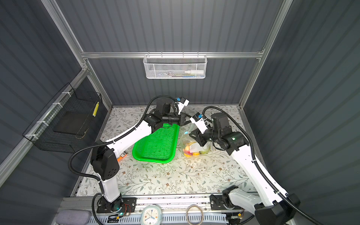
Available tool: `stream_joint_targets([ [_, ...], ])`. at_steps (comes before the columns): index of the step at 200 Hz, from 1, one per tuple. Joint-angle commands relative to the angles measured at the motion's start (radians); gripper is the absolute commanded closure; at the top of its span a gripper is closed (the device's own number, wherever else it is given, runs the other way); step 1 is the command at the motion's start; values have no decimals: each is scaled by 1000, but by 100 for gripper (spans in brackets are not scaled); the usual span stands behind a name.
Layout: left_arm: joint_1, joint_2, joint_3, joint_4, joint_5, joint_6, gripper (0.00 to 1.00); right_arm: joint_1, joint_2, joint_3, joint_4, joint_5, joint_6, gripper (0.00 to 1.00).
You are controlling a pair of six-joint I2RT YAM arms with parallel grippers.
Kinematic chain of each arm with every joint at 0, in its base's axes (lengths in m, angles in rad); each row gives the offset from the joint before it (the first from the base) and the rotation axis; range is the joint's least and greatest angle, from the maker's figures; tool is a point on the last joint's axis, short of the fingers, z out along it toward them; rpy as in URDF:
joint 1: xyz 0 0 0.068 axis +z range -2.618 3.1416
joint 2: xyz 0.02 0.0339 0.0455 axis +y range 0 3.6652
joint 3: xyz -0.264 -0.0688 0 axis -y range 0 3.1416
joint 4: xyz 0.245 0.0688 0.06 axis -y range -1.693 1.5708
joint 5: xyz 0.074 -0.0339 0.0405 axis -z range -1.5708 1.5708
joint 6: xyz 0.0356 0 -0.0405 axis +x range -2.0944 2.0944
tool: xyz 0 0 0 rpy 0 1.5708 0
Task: Place the food in the zip-top bag and seal the zipper
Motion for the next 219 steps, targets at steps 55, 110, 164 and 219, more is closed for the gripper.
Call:
stream_joint_targets([
  [55, 16, -71, -58, 50, 8, -25, 22, 7, -36, -92, 214, -14, 156, 100],
  [110, 68, -303, -247, 112, -155, 74, 16, 7, -5, -51, 252, 43, 314, 100],
  [164, 69, -442, -481, 236, -242, 182, 11, 7, 49, -27, 241, 77, 387, 100],
  [219, 69, -394, -480, 251, -139, 225, 40, 5, 52, -24, 263, 114, 454, 100],
])
